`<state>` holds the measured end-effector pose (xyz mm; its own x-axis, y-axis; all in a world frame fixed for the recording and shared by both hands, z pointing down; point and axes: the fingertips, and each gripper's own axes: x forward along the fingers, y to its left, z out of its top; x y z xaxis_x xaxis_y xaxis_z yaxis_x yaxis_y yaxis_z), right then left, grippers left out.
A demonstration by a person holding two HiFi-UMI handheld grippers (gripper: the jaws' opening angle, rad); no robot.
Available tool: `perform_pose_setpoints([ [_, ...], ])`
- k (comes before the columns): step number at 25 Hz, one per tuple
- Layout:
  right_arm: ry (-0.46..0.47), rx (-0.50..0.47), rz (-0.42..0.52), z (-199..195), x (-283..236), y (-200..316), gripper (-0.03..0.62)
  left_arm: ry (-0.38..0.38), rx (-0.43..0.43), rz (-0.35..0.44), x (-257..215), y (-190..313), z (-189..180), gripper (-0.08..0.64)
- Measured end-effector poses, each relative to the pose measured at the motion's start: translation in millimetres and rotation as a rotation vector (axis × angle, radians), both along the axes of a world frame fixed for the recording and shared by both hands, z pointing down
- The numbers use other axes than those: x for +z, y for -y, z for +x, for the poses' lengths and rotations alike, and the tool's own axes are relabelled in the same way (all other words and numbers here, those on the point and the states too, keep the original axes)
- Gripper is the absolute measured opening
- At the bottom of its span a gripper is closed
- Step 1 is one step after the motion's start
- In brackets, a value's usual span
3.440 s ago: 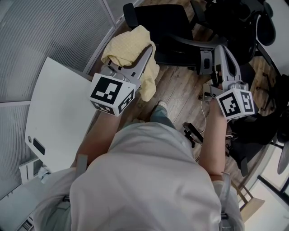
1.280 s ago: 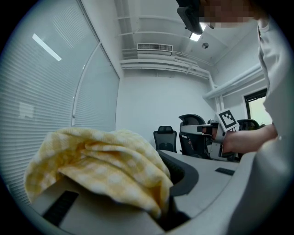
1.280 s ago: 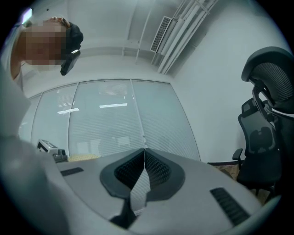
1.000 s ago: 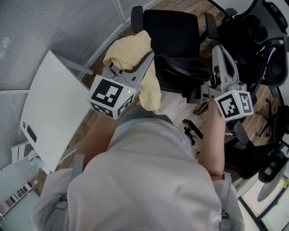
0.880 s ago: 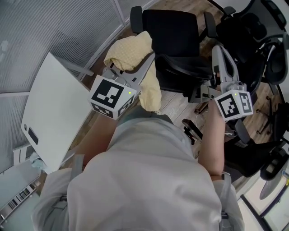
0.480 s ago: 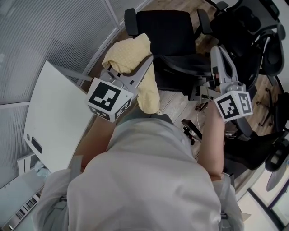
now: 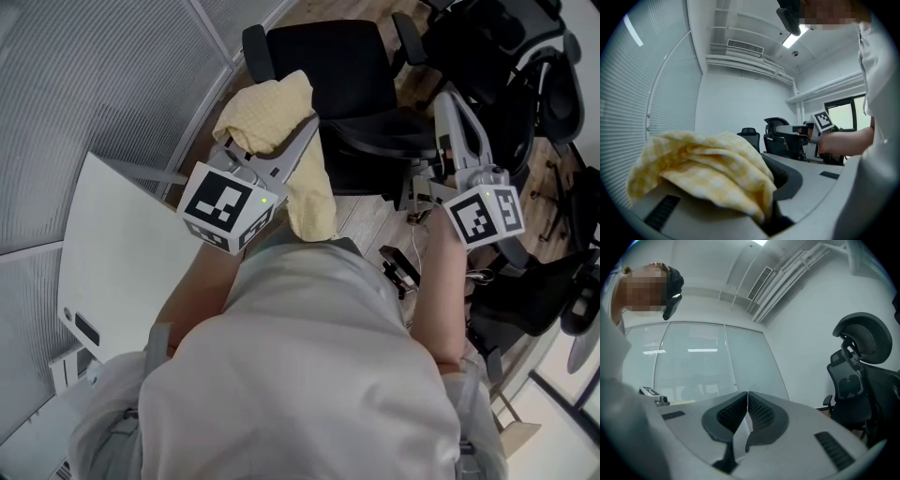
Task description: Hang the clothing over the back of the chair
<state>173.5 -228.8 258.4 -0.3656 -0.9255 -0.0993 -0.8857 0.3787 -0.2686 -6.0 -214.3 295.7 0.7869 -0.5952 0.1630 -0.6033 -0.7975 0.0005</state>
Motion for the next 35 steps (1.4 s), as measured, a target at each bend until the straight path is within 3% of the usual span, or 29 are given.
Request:
perform_pose_setpoints([
  [15,0.010,0.042,0.001,-20,1,20,0.022,0.003,0.087,0.025,-3,24,-9,0.092],
  [22,0.027,0.006,-0.002,-14,1,25,0.021,0.009,0.048,0.017,0,28,-7,0.092],
  [29,0.038,-0.051,-0.016,0,2,26,0.021,-0.037,0.004,0.005,-17,20,7,0.092],
  [35,0.058,-0.105,0.011,10,-4,19,0.022,-0.046,0.020,-0.002,-22,3,19,0.092],
])
